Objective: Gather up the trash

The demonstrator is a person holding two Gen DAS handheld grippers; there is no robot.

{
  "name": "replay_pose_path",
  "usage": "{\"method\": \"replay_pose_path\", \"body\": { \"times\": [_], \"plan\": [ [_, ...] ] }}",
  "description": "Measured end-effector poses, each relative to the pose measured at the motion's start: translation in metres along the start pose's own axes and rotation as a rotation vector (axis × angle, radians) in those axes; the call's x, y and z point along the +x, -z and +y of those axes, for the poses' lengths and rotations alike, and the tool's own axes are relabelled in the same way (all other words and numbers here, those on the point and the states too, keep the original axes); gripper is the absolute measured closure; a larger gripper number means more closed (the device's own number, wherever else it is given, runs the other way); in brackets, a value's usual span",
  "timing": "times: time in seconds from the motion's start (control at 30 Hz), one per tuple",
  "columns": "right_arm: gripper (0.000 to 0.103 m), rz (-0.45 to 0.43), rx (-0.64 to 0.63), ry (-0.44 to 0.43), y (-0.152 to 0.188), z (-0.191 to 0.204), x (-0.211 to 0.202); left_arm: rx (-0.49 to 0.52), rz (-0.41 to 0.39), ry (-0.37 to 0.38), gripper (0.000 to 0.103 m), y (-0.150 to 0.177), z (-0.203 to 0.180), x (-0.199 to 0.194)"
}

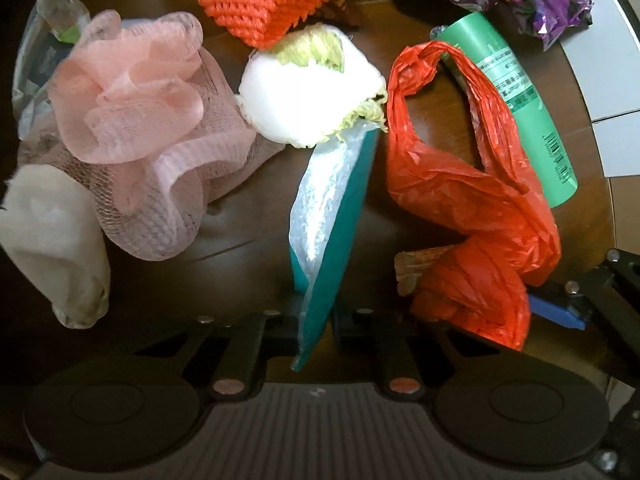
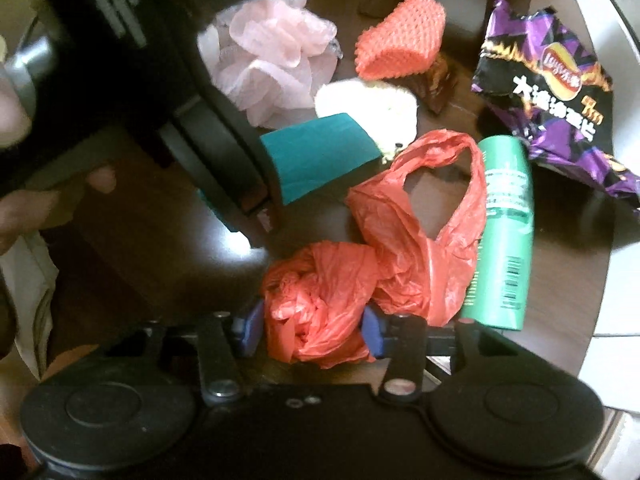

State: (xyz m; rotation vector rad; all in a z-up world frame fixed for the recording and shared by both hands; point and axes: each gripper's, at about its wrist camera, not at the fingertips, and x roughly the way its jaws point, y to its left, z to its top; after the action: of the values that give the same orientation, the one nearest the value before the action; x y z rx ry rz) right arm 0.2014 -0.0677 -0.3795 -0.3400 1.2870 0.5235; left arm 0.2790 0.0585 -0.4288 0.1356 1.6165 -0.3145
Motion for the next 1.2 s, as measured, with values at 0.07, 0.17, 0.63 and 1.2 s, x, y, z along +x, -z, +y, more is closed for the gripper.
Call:
{"method": "replay_pose_path", "body": {
  "times": [0.07, 0.17, 0.63, 1.2],
  "plan": [
    [0.056, -0.013, -0.002, 0.004, 0.002, -0.001, -0.009, -0.013, -0.007, 0.008, 0.093, 0.001, 0.002, -0.008],
    [0.056, -0.038, 0.016, -0.009, 0.006, -0.005, -0.026, -0.033, -0.022, 0.027, 0.095, 0.002, 0.005, -0.02],
    [0.057, -0.218, 0.154, 0.065, 0.006, -0.037, -0.108, -0.077, -0.183, 0.016, 0.096, 0.0, 0.001, -0.12],
    [0.059, -0.532, 0.198, 0.108, -0.044, -0.07, -0.23, -0.084, -0.423, 0.001, 0.097, -0.007, -0.028, -0.25]
  ]
}}
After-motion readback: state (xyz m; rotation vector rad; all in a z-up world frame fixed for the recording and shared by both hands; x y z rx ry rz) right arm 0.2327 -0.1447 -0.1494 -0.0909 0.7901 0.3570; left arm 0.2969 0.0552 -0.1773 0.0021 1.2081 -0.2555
